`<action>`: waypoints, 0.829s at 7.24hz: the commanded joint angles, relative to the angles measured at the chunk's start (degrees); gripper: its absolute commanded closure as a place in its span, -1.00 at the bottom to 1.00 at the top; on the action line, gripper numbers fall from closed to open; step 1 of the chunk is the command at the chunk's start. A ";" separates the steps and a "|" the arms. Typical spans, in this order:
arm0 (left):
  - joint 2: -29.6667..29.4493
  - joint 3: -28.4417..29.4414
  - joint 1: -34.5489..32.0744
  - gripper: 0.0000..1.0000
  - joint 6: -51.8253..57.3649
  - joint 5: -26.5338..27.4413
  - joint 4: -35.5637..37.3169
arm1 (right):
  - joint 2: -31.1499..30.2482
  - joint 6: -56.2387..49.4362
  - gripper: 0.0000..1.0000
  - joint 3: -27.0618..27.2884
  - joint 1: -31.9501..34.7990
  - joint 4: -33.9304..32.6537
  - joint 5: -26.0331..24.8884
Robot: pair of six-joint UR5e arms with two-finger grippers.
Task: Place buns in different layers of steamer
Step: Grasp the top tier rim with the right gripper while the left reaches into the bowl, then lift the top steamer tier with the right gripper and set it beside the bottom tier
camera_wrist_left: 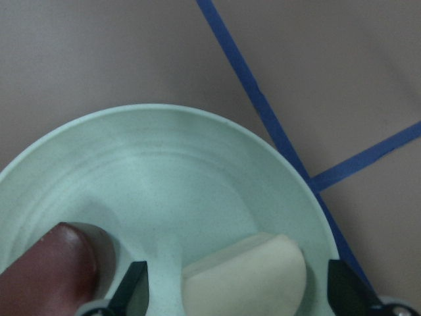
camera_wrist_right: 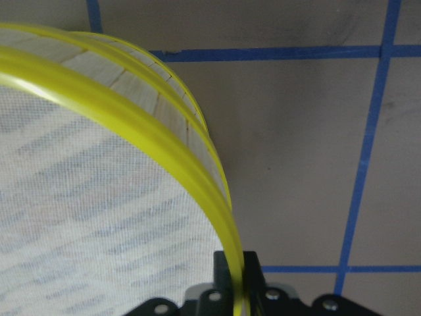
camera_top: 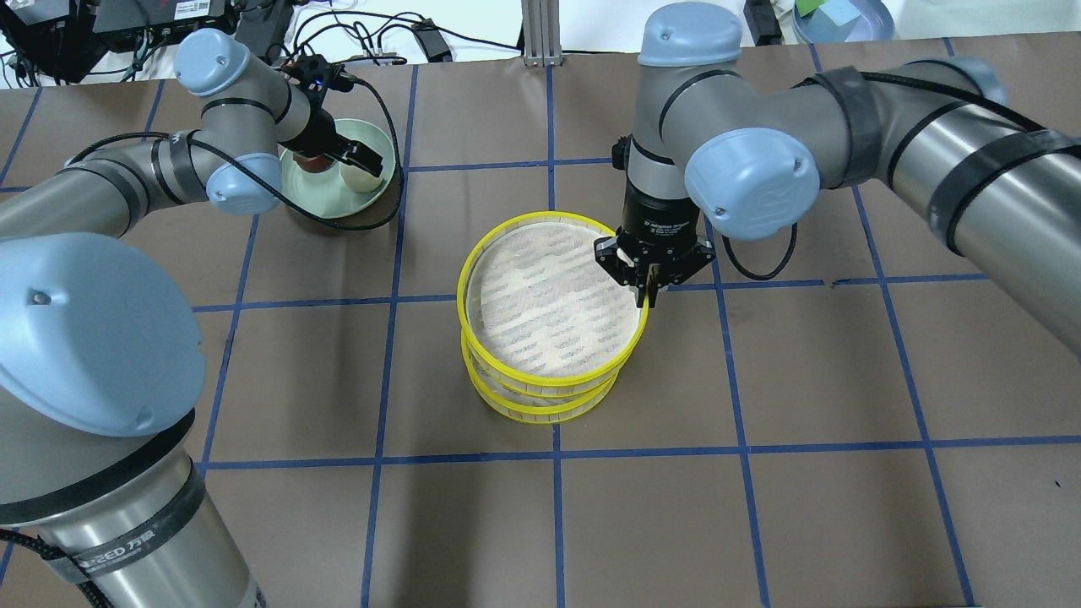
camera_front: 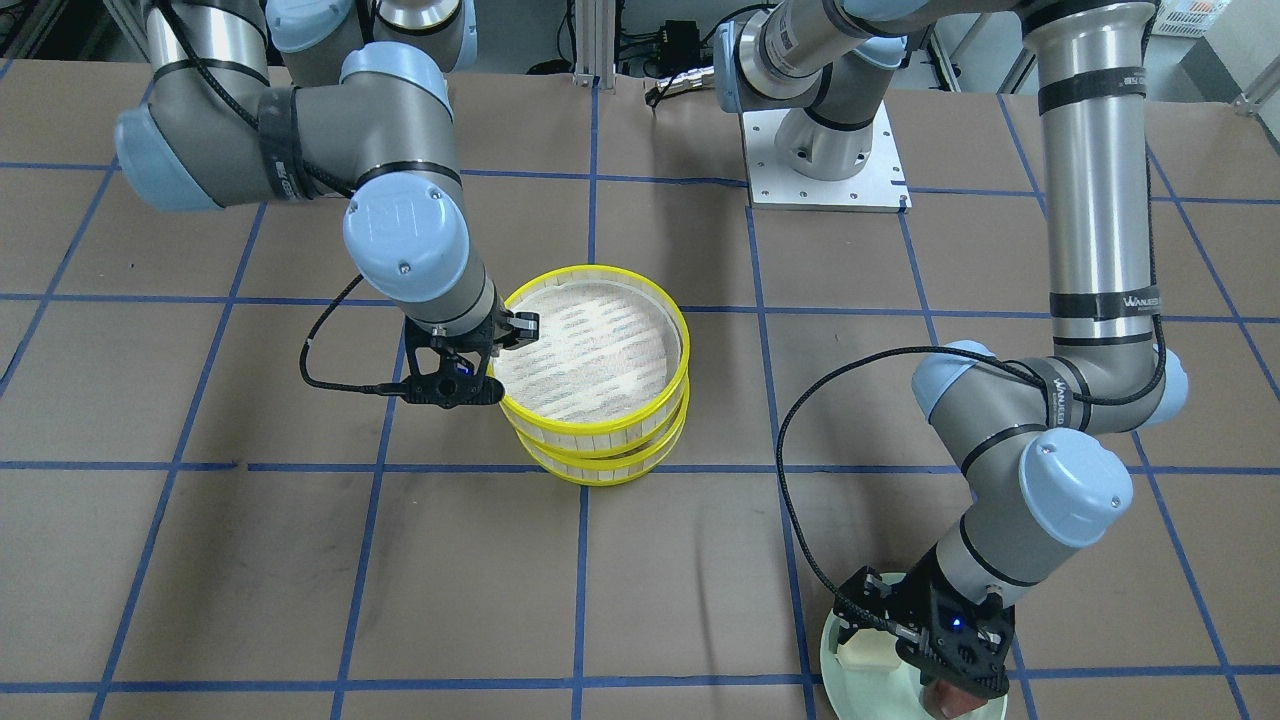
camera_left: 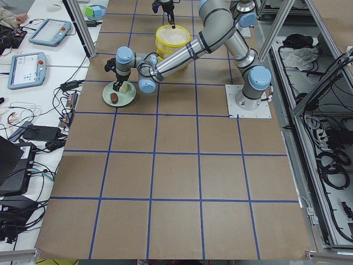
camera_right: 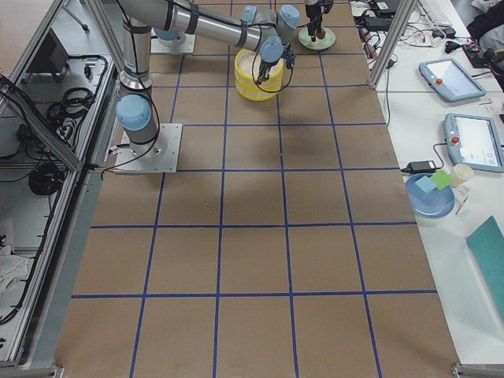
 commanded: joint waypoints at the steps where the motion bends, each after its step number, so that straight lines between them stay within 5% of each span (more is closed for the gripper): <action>1: -0.59 -0.10 -0.06 -0.36 0.13 -0.08 0.00 | -6.53 -4.09 1.00 -4.07 -4.46 10.43 -1.94; 3: -0.42 -0.10 -0.06 0.99 0.57 0.01 -0.09 | -11.96 -12.16 1.00 -7.16 -11.39 18.01 -4.47; 4: 0.02 -0.10 0.02 1.00 0.31 0.01 -0.27 | -13.91 -16.30 1.00 -7.17 -14.56 20.83 -8.41; 6: 1.68 0.16 -0.06 1.00 -0.31 0.01 -0.36 | -14.81 -16.78 1.00 -7.17 -15.56 22.09 -7.93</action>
